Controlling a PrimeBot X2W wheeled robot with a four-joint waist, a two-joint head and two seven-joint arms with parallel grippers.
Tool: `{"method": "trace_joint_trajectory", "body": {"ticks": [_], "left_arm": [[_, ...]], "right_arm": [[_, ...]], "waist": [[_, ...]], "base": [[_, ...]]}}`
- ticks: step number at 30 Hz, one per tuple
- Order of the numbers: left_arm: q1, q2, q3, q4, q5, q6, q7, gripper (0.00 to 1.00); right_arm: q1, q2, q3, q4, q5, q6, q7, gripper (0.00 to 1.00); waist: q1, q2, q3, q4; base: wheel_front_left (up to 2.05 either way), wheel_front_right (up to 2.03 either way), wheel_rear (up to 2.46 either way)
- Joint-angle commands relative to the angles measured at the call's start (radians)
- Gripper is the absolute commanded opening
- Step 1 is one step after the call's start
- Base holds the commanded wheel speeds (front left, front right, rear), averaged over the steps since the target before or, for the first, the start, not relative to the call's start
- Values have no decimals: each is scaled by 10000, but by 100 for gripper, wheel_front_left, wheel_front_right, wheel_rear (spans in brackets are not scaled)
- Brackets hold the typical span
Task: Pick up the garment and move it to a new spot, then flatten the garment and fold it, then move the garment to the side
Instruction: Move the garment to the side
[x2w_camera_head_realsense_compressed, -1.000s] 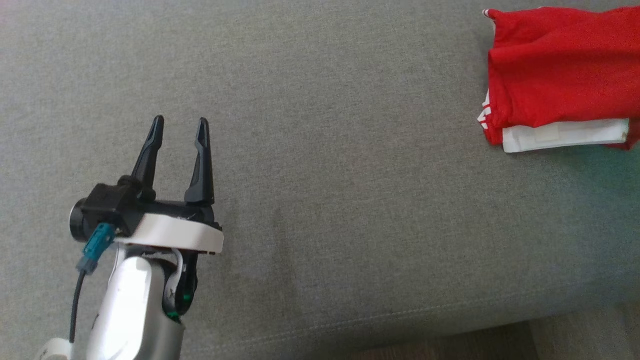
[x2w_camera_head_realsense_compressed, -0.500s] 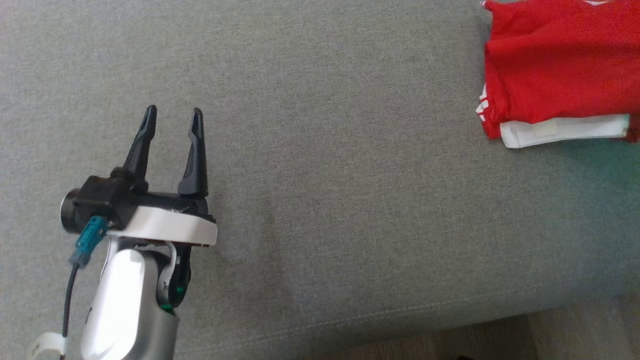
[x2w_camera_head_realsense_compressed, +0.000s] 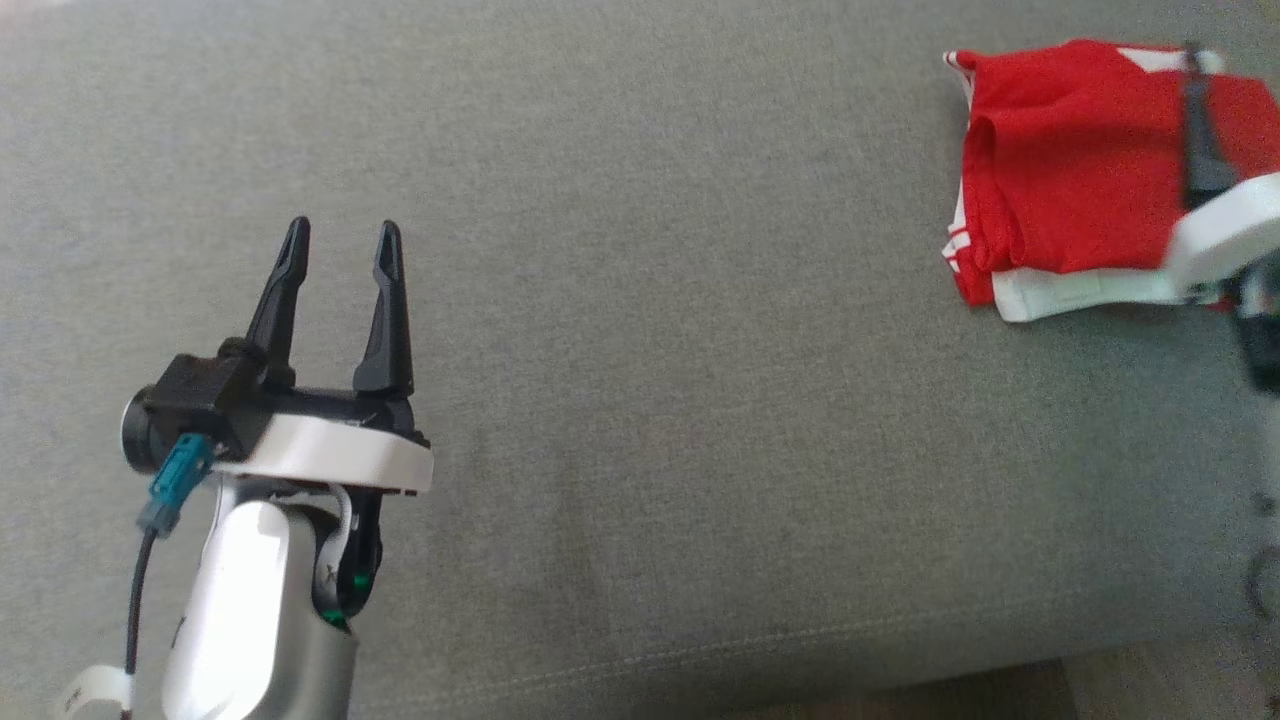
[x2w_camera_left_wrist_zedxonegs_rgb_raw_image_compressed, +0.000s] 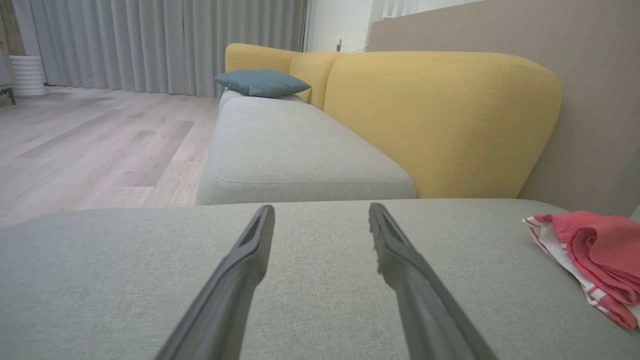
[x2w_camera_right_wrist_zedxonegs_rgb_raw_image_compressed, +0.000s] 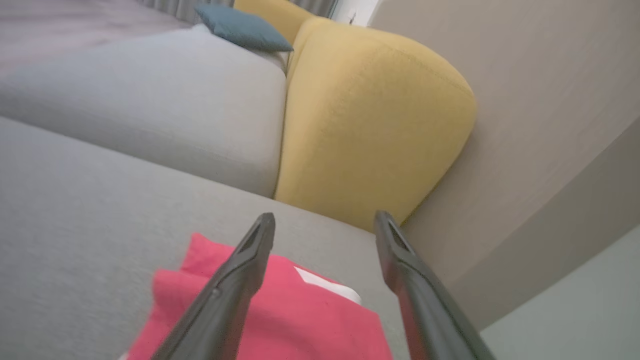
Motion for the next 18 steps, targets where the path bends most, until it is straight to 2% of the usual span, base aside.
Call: {"method": "trace_joint_trajectory", "body": {"ticks": [1, 10, 14, 18], "left_arm": [[-131, 81, 294, -318, -92, 61, -53, 100], [409, 81, 345, -382, -170, 239, -53, 100], [810, 81, 264, -391, -226, 243, -53, 100], [1311, 81, 2, -409, -361, 229, -53, 100]], "right_arm": [[-162, 124, 240, -426, 148, 65, -172, 100], [954, 2039, 634, -502, 923, 65, -1488, 100], [1822, 2523, 460, -387, 1096, 65, -2147, 100], [2801, 2653, 496, -385, 1428, 65, -2768, 100]], "waist": [[0, 0, -253, 158], [0, 0, -1329, 798], [0, 0, -1754, 958], [0, 0, -2129, 1040]], "base": [[0, 0, 0], [0, 0, 0], [0, 0, 0], [0, 0, 0]]}}
